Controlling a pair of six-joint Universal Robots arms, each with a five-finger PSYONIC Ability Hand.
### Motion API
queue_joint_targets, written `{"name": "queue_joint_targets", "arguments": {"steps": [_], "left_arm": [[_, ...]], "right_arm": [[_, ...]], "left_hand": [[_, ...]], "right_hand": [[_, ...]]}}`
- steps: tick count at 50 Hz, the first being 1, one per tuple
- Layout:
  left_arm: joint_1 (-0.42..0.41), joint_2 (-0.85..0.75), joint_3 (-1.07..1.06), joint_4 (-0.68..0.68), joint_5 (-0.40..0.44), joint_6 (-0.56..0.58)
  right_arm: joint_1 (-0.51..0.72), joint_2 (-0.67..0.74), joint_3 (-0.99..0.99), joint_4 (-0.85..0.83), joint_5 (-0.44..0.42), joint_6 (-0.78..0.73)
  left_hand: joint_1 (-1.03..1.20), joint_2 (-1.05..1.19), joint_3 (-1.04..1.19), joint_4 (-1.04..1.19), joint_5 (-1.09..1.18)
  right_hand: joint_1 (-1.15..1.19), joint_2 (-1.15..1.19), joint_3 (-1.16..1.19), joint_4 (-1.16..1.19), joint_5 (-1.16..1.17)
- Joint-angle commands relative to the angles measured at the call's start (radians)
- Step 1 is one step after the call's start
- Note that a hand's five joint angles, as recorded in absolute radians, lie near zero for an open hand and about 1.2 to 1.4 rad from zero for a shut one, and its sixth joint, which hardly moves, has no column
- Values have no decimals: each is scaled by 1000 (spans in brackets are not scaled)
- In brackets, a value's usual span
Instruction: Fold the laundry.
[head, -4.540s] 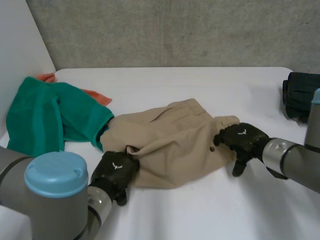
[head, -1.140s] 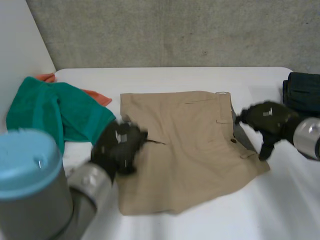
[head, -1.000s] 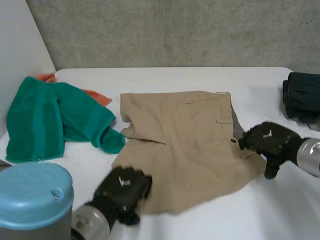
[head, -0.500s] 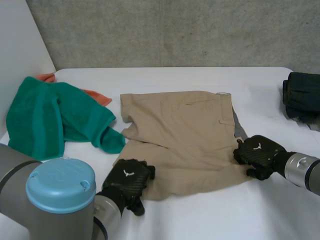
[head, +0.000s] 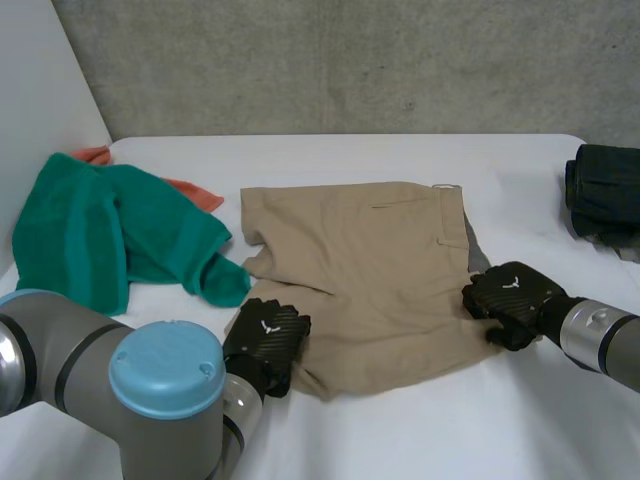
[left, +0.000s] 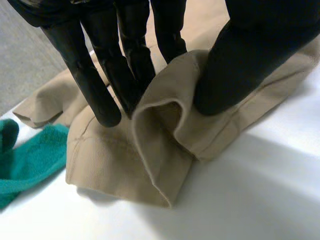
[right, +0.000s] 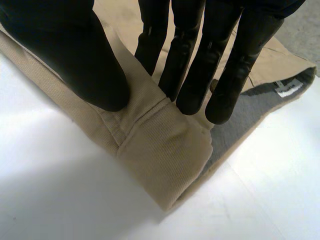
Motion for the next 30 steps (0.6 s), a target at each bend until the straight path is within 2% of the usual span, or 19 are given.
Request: {"name": "queue_joint_targets", "arguments": {"steps": [1,3,7,12,17,19,23,30], "left_arm": [[3,187,-58,-16,7,8],[1,220,-72,-37,7,8],[7,291,-89,-163,14,7],[24,327,-81,-436,43,5],[21,335,-64,-619,80,3],[24,335,-51,-622,93,2],[30,326,-14,-558,103,3],[72,229,113,-247,91,8]], "right_arm": [[-11,-99,9,72,70,-10],[-13,-126,2,121,85,-16],[-11,-211,-15,283,101,-37],[-10,-262,-9,458,111,-139],[-13,-278,-12,597,164,-269],[-10,-278,-21,611,197,-292],[3,-264,-57,571,210,-279],[48,-141,-164,358,225,-115]], "left_hand": [[268,243,248,238,253],[268,243,248,238,253],[268,243,248,238,253],[268,243,248,238,253],[268,243,248,238,253],[268,243,248,238,253],[268,243,248,238,253],[268,243,248,238,253]], "right_hand": [[417,240,209,210,243],[417,240,209,210,243],[417,240,209,210,243],[417,240,209,210,243],[417,240,209,210,243],[417,240,209,210,243],[417,240,209,210,243],[417,240,209,210,243]]}}
